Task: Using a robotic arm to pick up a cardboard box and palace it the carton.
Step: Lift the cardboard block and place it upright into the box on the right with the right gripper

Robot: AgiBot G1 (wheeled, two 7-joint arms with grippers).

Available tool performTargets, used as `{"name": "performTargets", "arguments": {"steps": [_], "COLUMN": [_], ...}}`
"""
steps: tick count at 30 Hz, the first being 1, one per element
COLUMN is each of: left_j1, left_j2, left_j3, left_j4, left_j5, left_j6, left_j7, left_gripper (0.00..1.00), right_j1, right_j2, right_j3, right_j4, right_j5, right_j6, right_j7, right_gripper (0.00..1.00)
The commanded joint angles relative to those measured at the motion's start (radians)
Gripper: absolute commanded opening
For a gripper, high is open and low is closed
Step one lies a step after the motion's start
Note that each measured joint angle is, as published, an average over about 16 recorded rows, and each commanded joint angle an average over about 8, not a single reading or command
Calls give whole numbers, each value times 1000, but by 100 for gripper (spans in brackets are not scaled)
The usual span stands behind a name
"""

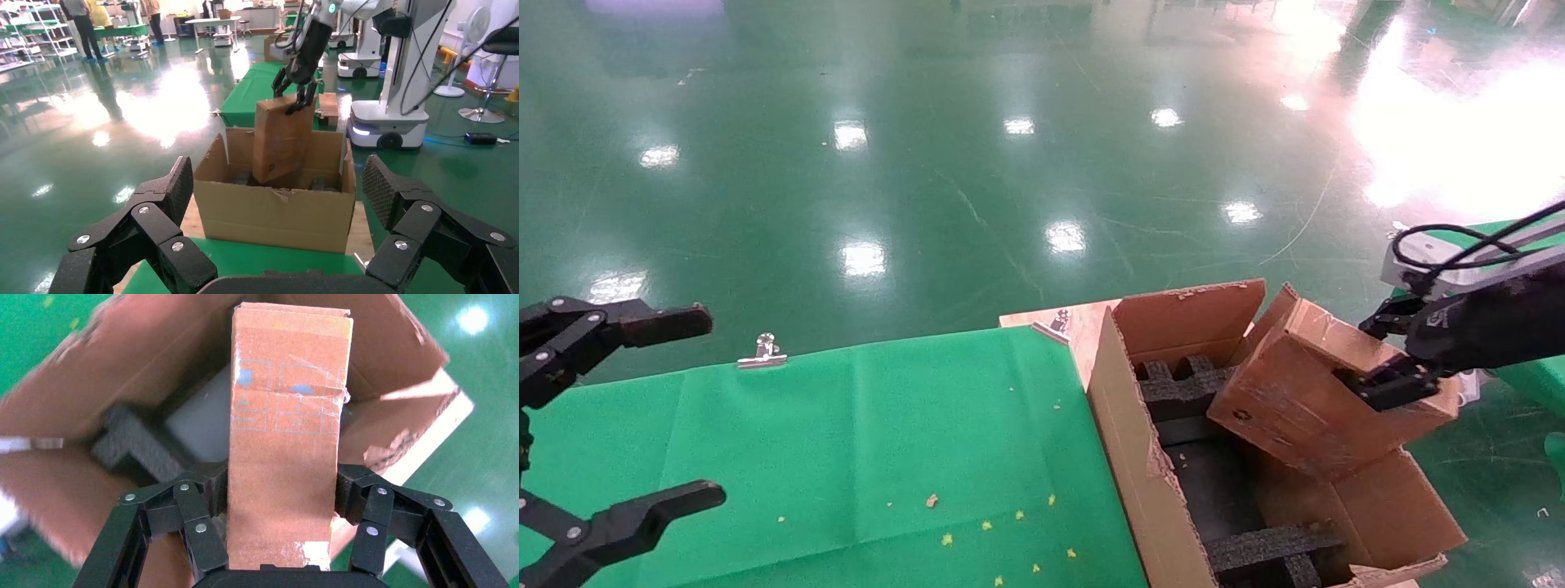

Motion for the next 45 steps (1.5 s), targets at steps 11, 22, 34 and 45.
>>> {"name": "performTargets", "arguments": {"steps": [11,22,34,45], "left_j1": [0,0,0,0], "left_j2": [0,0,0,0], "left_j3": [0,0,0,0], "left_j4": [0,0,0,0], "left_j5": [0,-1,-1,-1], "left_j6": [0,0,0,0], "left_j7": [0,0,0,0], "left_gripper": [100,100,100,100], "right_j1": [-103,-109,-169,-128], "right_j2": [75,83,47,32], "right_j3": [3,5,-43,-131], "right_j4": [73,82,80,257], "right_j5": [81,92,77,-104], "right_j6": [139,148,278,420], "right_j7": [181,191,514,853], "right_gripper": [0,0,0,0]}}
